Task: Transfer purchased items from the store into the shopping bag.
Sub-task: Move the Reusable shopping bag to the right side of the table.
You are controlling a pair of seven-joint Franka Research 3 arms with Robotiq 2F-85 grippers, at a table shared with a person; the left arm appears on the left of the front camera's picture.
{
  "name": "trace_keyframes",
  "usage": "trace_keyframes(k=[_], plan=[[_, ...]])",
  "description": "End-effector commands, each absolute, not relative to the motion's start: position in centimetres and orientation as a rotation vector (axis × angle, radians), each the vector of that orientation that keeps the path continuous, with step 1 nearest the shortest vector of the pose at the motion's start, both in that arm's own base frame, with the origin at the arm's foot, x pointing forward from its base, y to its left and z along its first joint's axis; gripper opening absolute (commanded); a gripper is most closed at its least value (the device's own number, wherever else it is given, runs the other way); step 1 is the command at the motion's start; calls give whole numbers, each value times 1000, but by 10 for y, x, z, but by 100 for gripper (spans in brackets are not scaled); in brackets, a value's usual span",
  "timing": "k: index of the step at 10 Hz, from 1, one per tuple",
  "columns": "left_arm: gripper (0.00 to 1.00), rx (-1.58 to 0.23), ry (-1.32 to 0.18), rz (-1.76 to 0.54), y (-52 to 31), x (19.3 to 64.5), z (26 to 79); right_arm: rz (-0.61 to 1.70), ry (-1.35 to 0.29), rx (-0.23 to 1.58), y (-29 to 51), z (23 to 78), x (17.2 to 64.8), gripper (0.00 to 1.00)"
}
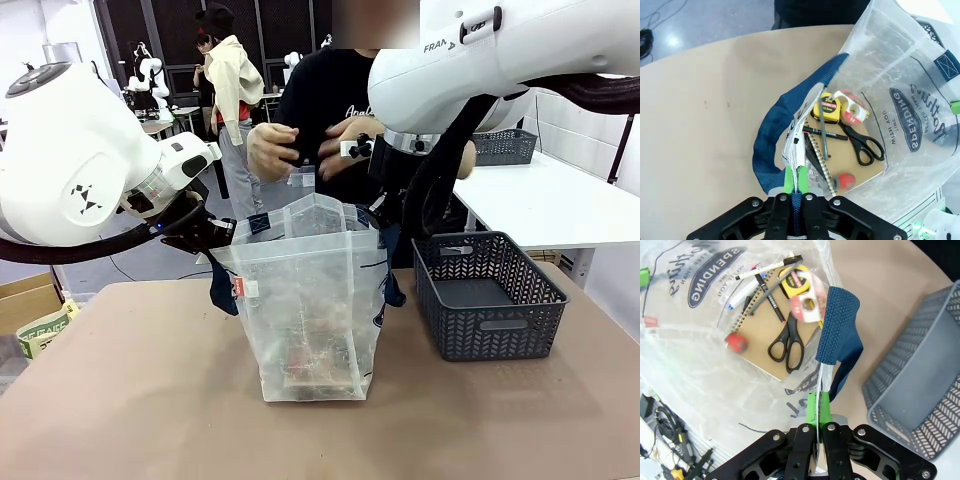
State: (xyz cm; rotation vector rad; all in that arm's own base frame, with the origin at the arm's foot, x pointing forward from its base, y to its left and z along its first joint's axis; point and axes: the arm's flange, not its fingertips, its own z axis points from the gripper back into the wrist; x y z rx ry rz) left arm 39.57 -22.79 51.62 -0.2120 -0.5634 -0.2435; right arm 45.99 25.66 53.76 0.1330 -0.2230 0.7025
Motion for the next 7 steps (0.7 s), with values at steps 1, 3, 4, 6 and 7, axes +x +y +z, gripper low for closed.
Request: trace_keyframes(k=[1, 3, 4, 6, 7], plan=[[0, -212, -565, -235, -226, 395, 516, 699, -217, 133, 255, 538, 460, 0], [0, -212, -565, -235, -226, 395, 516, 699, -217, 133, 255, 538, 460, 0], [0, -212, -565, -235, -226, 395, 516, 699, -217, 133, 255, 538, 460, 0], [0, -212, -565, -235, -226, 395, 516, 699, -217, 133, 255, 538, 460, 0], [0, -212, -565, -235, -226, 395, 516, 699, -217, 133, 255, 538, 460, 0]])
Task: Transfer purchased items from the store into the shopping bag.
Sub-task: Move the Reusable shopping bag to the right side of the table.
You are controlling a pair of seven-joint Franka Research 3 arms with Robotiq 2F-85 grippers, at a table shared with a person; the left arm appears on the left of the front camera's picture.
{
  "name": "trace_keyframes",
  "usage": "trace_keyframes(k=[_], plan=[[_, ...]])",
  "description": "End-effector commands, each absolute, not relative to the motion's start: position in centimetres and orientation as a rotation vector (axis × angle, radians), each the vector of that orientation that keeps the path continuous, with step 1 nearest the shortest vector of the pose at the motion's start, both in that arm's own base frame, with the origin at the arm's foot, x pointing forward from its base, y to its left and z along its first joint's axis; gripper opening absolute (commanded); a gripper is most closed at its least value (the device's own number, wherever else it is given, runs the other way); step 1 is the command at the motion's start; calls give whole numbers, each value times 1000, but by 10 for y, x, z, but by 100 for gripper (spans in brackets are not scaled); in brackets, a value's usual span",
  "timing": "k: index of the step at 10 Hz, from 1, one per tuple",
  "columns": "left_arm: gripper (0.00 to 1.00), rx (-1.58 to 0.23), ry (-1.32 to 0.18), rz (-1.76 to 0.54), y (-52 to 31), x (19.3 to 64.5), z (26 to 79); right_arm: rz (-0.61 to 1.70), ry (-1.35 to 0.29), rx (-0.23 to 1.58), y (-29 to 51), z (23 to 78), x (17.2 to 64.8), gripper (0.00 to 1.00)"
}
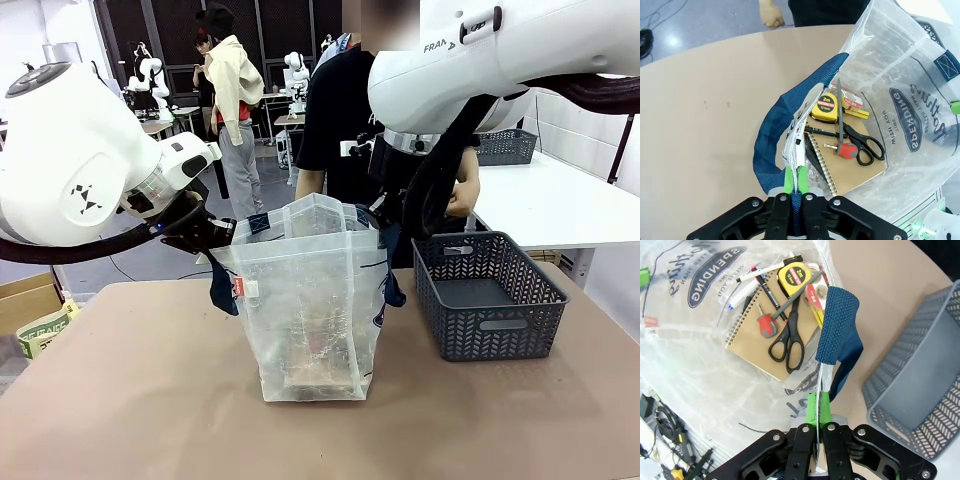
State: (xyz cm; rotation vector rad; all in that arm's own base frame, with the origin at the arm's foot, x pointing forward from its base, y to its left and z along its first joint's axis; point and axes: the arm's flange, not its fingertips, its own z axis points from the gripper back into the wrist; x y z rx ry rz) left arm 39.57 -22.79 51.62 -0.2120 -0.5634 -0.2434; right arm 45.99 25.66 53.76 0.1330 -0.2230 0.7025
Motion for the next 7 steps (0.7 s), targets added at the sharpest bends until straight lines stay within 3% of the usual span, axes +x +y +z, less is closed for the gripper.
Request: trace_keyframes(k=[1, 7], plan=[[0, -212, -565, -235, -226, 395, 516, 699, -217, 133, 255, 538, 460, 0], [0, -212, -565, -235, -226, 395, 516, 699, -217, 133, 255, 538, 460, 0]])
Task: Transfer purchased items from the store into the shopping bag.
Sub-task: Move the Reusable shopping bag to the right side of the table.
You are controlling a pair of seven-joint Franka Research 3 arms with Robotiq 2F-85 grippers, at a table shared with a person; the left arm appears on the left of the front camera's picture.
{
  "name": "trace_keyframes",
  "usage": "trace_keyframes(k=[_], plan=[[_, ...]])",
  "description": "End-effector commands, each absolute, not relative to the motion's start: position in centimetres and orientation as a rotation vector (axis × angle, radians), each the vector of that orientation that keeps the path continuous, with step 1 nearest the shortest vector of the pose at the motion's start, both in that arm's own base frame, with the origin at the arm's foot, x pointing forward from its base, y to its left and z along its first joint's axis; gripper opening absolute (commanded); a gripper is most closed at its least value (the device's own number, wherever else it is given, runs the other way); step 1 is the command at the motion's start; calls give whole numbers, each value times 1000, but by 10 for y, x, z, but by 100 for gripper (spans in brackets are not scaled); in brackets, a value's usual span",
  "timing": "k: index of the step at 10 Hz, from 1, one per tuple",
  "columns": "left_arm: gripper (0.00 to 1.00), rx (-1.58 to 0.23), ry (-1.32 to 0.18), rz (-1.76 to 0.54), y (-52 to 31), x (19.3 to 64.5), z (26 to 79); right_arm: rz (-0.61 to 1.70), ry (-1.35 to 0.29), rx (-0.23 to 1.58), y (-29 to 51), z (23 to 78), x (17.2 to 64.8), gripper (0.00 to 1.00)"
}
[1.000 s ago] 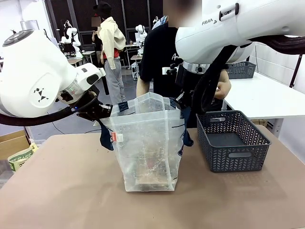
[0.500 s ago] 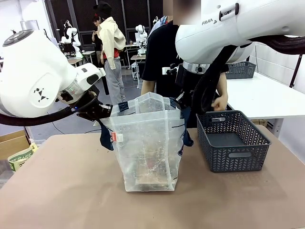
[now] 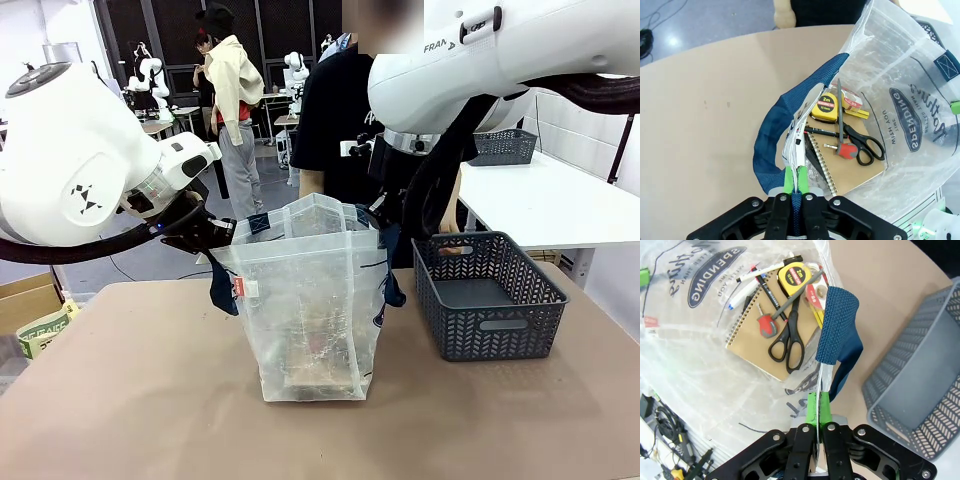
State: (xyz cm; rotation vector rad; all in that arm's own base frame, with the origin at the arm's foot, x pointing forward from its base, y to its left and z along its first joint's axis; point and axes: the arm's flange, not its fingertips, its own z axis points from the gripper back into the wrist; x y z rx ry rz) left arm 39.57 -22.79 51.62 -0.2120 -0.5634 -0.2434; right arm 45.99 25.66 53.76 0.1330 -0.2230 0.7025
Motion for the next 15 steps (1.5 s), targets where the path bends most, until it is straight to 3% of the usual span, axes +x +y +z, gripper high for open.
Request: trace_keyframes(k=[1, 15], plan=[[0, -212, -565, -235, -226, 395, 516, 699, -217, 133, 255, 538, 460, 0], [0, -212, -565, -235, -226, 395, 516, 699, -217, 133, 255, 538, 460, 0]])
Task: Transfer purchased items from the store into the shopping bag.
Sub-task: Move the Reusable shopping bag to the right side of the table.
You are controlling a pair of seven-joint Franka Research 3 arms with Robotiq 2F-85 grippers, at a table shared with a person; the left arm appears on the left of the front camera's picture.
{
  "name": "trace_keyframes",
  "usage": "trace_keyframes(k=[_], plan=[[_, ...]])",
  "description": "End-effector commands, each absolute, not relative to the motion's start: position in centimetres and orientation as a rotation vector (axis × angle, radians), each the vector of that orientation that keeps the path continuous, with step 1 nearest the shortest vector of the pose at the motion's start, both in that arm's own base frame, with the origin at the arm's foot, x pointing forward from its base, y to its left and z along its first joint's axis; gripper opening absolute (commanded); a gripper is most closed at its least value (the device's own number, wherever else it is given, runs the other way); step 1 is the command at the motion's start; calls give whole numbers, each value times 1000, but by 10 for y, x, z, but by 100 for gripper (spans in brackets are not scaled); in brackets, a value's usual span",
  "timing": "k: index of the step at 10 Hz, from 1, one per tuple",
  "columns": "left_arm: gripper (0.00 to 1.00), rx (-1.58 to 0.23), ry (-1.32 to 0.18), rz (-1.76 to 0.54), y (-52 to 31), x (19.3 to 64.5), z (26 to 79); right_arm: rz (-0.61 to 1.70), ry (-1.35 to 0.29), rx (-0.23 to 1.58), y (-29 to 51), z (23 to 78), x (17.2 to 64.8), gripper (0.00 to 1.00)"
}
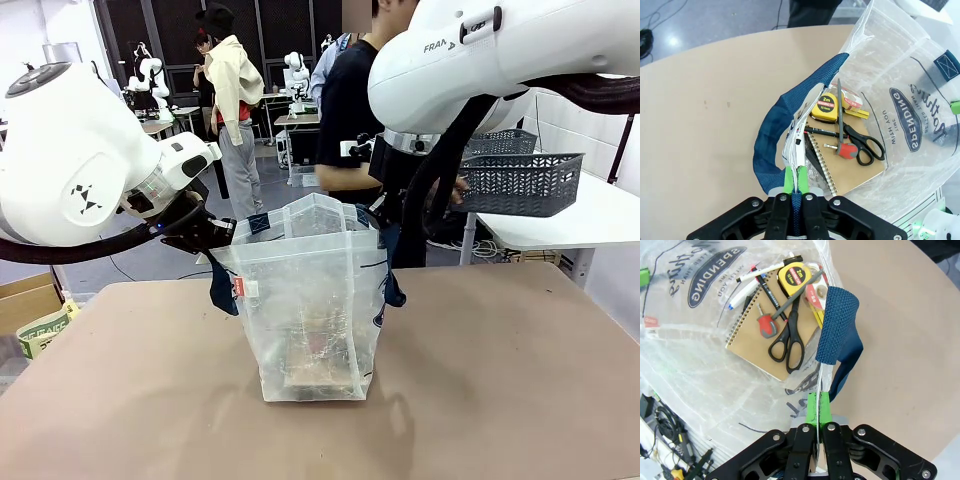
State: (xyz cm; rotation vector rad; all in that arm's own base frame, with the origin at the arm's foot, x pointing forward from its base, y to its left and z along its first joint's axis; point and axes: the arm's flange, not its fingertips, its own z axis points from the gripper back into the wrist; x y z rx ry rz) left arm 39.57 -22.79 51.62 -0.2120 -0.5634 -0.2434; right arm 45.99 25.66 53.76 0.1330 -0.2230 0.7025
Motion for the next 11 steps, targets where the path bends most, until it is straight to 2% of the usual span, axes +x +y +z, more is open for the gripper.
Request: trace_keyframes(k=[1, 4, 8, 11], plan=[[0, -212, -565, -235, -226, 395, 516, 699, -217, 133, 255, 538, 460, 0], [0, -210, -563, -236, -233, 396, 517, 702, -223, 133, 257, 538, 460, 0], [0, -232, -521, -137, -257, 397, 525, 428, -128, 300, 281, 545, 458, 0], [0, -239, -492, -27, -265, 407, 532, 325, -115, 280, 285, 547, 462, 0]])
